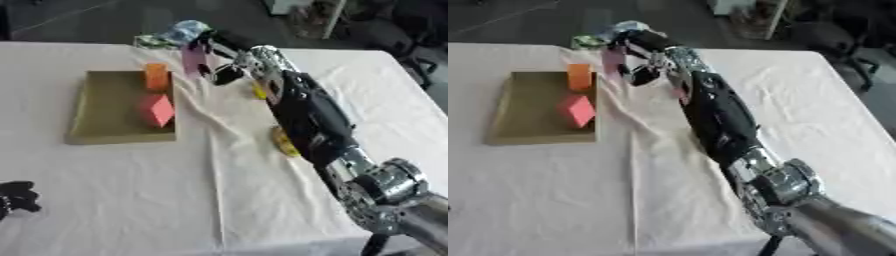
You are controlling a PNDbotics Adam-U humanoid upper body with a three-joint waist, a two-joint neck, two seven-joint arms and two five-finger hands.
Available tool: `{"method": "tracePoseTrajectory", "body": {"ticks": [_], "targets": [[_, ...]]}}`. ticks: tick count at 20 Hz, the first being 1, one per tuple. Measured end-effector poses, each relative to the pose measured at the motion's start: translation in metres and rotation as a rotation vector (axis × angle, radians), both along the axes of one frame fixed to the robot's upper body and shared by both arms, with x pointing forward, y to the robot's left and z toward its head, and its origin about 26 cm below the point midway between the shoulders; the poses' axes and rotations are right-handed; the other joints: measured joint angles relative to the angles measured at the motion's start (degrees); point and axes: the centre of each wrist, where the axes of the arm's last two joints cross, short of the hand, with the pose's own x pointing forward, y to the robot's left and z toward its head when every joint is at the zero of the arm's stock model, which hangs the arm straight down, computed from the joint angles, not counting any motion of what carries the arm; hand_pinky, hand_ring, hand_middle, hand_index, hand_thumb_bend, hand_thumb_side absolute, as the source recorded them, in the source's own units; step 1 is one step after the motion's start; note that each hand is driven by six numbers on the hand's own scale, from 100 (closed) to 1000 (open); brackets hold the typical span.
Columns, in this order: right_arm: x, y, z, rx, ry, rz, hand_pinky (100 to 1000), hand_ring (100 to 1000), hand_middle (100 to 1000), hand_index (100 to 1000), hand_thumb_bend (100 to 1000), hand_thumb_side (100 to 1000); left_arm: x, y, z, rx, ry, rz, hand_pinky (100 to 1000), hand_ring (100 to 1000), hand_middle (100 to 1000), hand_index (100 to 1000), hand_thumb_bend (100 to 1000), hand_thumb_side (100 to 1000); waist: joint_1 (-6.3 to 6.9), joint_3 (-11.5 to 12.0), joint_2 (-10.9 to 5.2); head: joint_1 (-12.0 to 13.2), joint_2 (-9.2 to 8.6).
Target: Pick up objects on the table and place them in the box.
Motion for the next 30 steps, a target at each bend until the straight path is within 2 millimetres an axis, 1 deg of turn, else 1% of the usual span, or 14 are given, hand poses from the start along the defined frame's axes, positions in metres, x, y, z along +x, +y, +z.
{"method": "tracePoseTrajectory", "body": {"ticks": [4,8,9,11,14,15,18,20,22,24,25,27,29,30], "targets": [[-0.002,0.023,0.008,0.01,-0.017,0.068,808,749,591,810,100,100,0.001,-0.001,0.001,0.0,-0.002,-0.003,802,569,572,737,100,1000,0.0,0.8,0.0,-0.5,0.0],[-0.005,0.045,0.006,0.016,-0.002,0.114,808,752,611,836,100,100,0.003,-0.002,0.003,0.0,-0.009,-0.011,802,569,571,737,100,1000,0.0,2.0,0.0,-1.2,0.0],[-0.005,0.05,0.005,0.015,0.002,0.121,813,766,670,878,100,129,0.003,-0.002,0.003,0.0,-0.009,-0.012,802,569,571,737,100,1000,0.0,2.2,0.0,-1.4,0.0],[-0.007,0.057,0.003,0.004,0.011,0.131,820,795,767,949,110,285,0.003,-0.002,0.002,0.0,-0.008,-0.016,802,569,571,737,100,1000,0.0,2.7,0.0,-1.6,0.0],[-0.009,0.064,-0.003,-0.031,0.03,0.133,827,820,821,984,197,462,0.002,-0.003,0.002,0.0,-0.007,-0.018,802,569,571,737,100,1000,0.0,2.9,0.0,-1.8,0.0],[-0.009,0.065,-0.005,-0.043,0.034,0.132,833,834,850,997,252,552,0.002,-0.003,0.002,0.0,-0.006,-0.018,802,568,571,737,100,1000,0.0,2.9,0.0,-1.8,0.0],[-0.01,0.068,-0.007,-0.08,0.033,0.132,836,843,874,1000,273,615,0.002,-0.003,0.002,0.0,-0.004,-0.018,803,568,571,737,100,1000,0.0,2.8,0.0,-1.8,0.0],[-0.01,0.068,-0.007,-0.091,0.027,0.132,836,841,875,1000,259,615,0.002,-0.003,0.002,0.0,-0.004,-0.018,803,568,571,737,100,1000,-0.01,2.6,0.0,-1.9,0.0],[-0.01,0.068,-0.005,-0.088,0.014,0.137,836,838,872,1000,238,581,0.002,-0.003,0.002,0.0,-0.003,-0.018,803,568,571,737,100,1000,-0.03,2.5,0.0,-1.9,0.0],[-0.01,0.067,-0.001,-0.08,-0.008,0.141,837,838,870,1000,222,519,0.002,-0.003,0.001,0.0,-0.002,-0.018,803,568,571,737,100,1000,-0.08,2.2,0.0,-1.9,0.0],[-0.009,0.063,0.002,-0.078,-0.022,0.139,839,840,872,1000,209,449,0.001,-0.002,0.001,0.0,-0.001,-0.017,803,568,571,737,100,1000,-0.16,2.0,0.0,-1.9,0.0],[-0.008,0.053,0.009,-0.076,-0.046,0.125,840,841,876,1000,169,299,0.0,-0.002,0.0,0.0,0.005,-0.014,803,568,571,737,100,1000,-0.32,1.5,0.0,-1.9,0.0],[-0.006,0.037,0.013,-0.078,-0.051,0.097,843,851,890,1000,166,244,-0.001,-0.001,-0.001,0.0,0.007,-0.01,804,568,571,737,100,1000,-0.34,0.8,-0.1,-1.7,0.0],[-0.005,0.026,0.013,-0.083,-0.042,0.074,844,855,893,1000,164,252,-0.001,0.0,-0.002,0.0,0.01,-0.006,804,568,571,737,100,1000,-0.34,0.5,-0.27,-1.5,0.0]]}}
